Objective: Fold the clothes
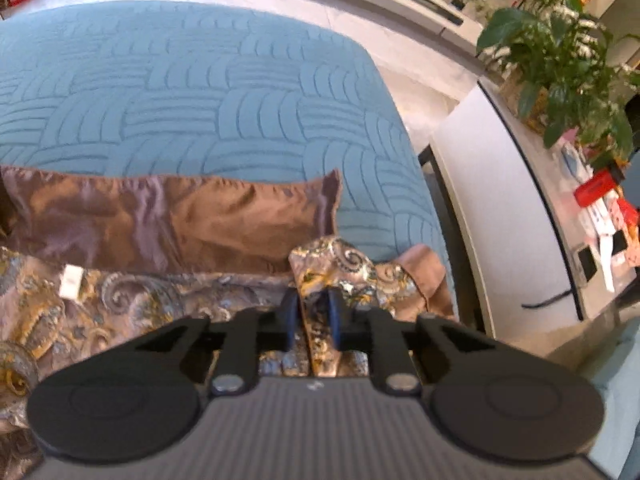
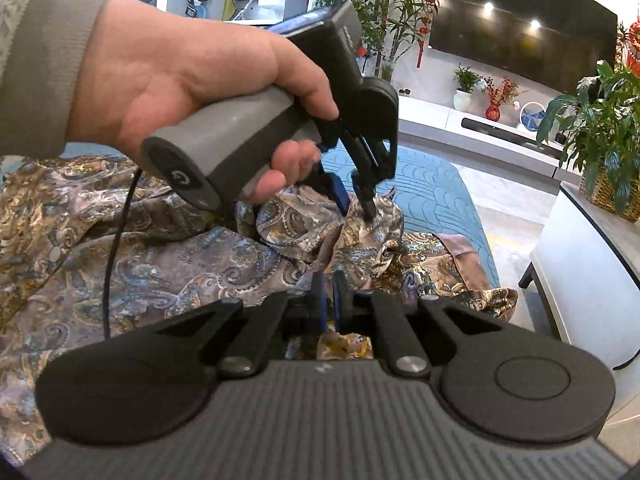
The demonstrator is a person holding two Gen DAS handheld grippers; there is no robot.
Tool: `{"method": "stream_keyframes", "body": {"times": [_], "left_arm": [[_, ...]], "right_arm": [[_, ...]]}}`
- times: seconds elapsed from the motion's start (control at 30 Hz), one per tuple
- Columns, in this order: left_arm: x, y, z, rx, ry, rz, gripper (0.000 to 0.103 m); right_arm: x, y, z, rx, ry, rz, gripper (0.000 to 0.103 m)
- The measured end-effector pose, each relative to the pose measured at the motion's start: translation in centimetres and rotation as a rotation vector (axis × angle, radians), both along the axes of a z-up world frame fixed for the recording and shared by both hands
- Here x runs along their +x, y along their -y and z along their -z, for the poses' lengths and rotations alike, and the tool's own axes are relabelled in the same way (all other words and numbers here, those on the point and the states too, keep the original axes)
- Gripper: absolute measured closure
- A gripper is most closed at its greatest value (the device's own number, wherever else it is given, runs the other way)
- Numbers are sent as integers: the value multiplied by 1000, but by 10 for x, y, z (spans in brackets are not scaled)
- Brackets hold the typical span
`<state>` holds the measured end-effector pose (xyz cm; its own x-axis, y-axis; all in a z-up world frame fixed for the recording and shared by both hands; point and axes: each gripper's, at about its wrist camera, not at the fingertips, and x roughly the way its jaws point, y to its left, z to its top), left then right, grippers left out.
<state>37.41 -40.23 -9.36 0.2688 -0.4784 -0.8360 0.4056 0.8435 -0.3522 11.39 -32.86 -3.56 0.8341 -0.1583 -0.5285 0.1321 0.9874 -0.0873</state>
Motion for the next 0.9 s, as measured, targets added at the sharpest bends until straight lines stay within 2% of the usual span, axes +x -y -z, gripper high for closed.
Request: {"method": "stream_keyframes", "body": {"times": [0.03, 0.1, 0.13, 0.2, 0.53, 0.63, 0.67, 0.73, 0.8, 0.9], "left_arm": [[0, -1, 0, 0, -3, -5, 71], [1, -7, -3, 5, 3, -18, 48], [1, -11, -5, 2, 12, -28, 46], [2, -14, -7, -18, 22, -40, 45], [6, -1, 0, -118, -46, 14, 47], [5, 1, 1, -178, -57, 54, 58], [4, 1, 1, -182, -56, 70, 67], [3, 5, 3, -166, -54, 97, 77], [3, 10, 6, -133, -51, 126, 97], [-2, 10, 5, -120, -12, 141, 101]], "right_arm": [[0, 0, 0, 0, -1, 1, 95], [0, -1, 1, -1, -6, 1, 95], [0, -1, 2, -2, -8, 2, 95], [0, -1, 2, -3, -9, 3, 95], [-1, 3, 2, 8, -5, 10, 95], [0, 4, 1, 9, -2, 11, 95], [0, 5, 1, 11, -1, 12, 95], [0, 5, 1, 15, -1, 12, 95], [1, 4, 2, 16, -3, 10, 95], [1, 3, 2, 16, -4, 7, 95]]}}
